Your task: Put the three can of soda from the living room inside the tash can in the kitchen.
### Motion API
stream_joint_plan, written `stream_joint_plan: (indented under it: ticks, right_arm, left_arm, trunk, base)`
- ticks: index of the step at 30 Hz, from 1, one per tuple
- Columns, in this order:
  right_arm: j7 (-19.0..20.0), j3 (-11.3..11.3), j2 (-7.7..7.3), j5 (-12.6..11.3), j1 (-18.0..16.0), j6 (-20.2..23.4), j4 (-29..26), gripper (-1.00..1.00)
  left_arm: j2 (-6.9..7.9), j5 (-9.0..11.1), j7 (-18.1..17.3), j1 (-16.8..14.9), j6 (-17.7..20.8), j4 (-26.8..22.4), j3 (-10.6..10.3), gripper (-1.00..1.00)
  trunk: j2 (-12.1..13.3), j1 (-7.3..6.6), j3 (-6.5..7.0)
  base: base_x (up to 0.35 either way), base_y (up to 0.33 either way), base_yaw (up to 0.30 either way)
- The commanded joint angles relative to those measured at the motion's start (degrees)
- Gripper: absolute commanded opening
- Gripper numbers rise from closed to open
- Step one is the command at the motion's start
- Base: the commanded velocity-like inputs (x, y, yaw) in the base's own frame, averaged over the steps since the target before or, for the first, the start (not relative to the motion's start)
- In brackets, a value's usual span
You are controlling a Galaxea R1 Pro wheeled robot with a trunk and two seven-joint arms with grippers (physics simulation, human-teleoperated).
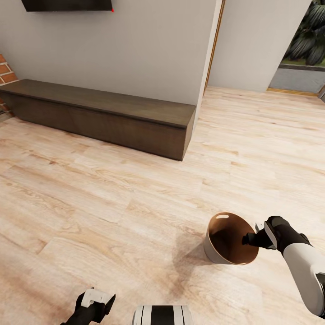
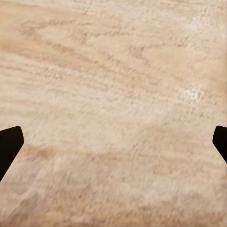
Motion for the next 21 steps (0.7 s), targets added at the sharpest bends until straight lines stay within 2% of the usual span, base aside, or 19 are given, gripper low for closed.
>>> stream_joint_plan:
  ticks: [1, 19, 21]
  right_arm:
    - [0.00, 0.00, 0.01, 0.00, 0.00, 0.00, 0.00, -1.00]
    - [0.02, 0.00, 0.25, 0.00, 0.00, 0.00, -0.09, -1.00]
    - [0.01, 0.00, 0.25, 0.00, 0.00, 0.00, -0.09, -1.00]
  left_arm:
    - [0.00, 0.00, 0.00, 0.00, 0.01, 0.00, 0.00, 1.00]
    - [0.00, 0.00, 0.05, -0.02, -0.04, 0.01, 0.00, 1.00]
    - [0.00, 0.00, 0.05, -0.04, -0.01, 0.01, 0.00, 1.00]
  trunk:
    - [0.00, 0.00, 0.00]
    - [0.00, 0.00, 0.00]
    - [0.03, -0.05, 0.44]
  base:
    - [0.000, 0.000, 0.000]
    - [0.000, 0.000, 0.000]
    - [0.000, 0.000, 0.000]
